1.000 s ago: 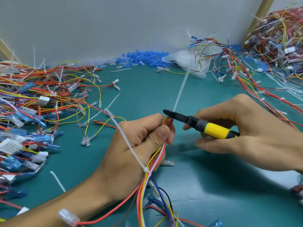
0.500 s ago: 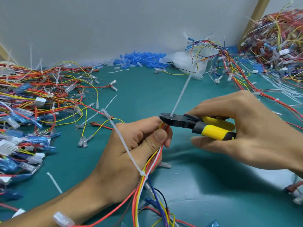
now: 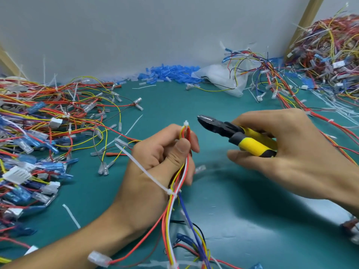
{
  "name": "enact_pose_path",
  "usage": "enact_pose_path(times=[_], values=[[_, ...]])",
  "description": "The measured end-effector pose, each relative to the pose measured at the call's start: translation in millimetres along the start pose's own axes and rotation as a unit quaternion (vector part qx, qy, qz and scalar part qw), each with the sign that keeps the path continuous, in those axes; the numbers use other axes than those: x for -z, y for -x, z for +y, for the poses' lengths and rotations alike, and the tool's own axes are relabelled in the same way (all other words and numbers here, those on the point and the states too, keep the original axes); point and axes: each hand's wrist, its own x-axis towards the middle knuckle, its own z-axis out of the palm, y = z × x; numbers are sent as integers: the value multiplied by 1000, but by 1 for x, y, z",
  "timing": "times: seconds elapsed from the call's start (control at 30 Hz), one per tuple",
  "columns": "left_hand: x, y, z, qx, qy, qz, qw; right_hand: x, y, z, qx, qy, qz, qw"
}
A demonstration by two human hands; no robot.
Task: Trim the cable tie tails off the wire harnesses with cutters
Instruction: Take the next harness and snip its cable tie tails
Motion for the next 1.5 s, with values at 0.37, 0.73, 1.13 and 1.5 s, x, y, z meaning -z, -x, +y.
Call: enact_pose_path(times=[0.37,0.73,1.13,1.5], values=[[1,4,2,-43,77,64,994,-1,5,-4,66,19,-42,997],[0,3,1,-53,24,72,996,-8,8,-13,80,61,-76,992],[1,3,-13,-19,-139,3,990,0,12,-26,35,132,-142,980],[1,4,-15,-57,-203,-4,977,3,13,-27,28,159,-145,976]])
